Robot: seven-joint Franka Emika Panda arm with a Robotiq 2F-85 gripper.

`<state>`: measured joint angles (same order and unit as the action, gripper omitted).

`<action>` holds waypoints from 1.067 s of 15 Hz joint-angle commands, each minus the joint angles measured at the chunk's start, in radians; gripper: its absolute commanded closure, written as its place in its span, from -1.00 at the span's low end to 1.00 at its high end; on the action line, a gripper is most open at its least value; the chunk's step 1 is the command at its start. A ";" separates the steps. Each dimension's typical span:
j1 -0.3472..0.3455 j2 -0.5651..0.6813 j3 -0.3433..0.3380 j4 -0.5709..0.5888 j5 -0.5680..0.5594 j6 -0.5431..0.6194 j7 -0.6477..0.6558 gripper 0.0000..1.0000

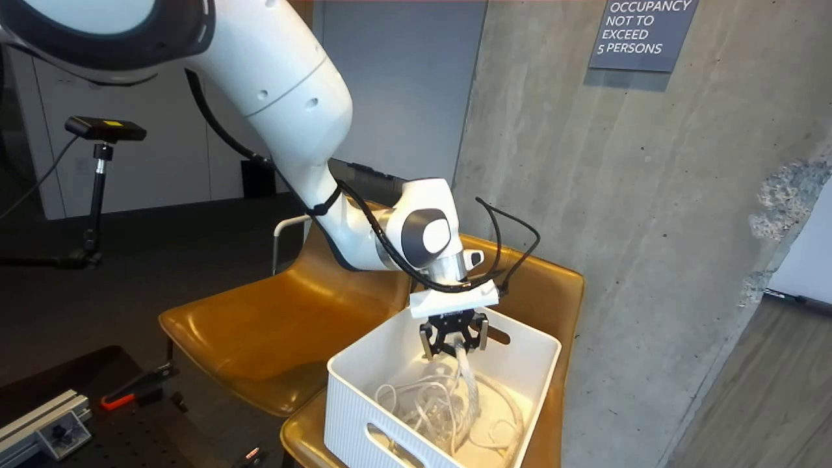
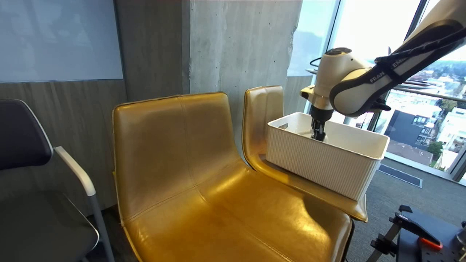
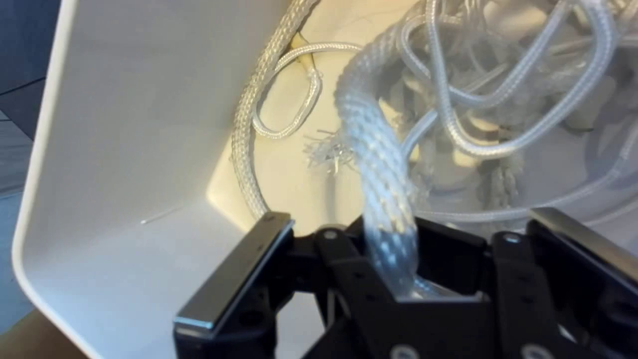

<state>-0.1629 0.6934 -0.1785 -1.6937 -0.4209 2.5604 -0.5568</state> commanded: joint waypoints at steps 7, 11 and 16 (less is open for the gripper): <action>0.169 -0.392 0.048 -0.041 -0.140 -0.241 0.120 1.00; 0.235 -0.460 0.126 0.065 -0.143 -0.374 0.108 1.00; 0.349 -0.430 0.241 0.279 -0.185 -0.556 0.096 1.00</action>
<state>0.1346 0.2224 0.0088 -1.5507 -0.5649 2.1155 -0.4612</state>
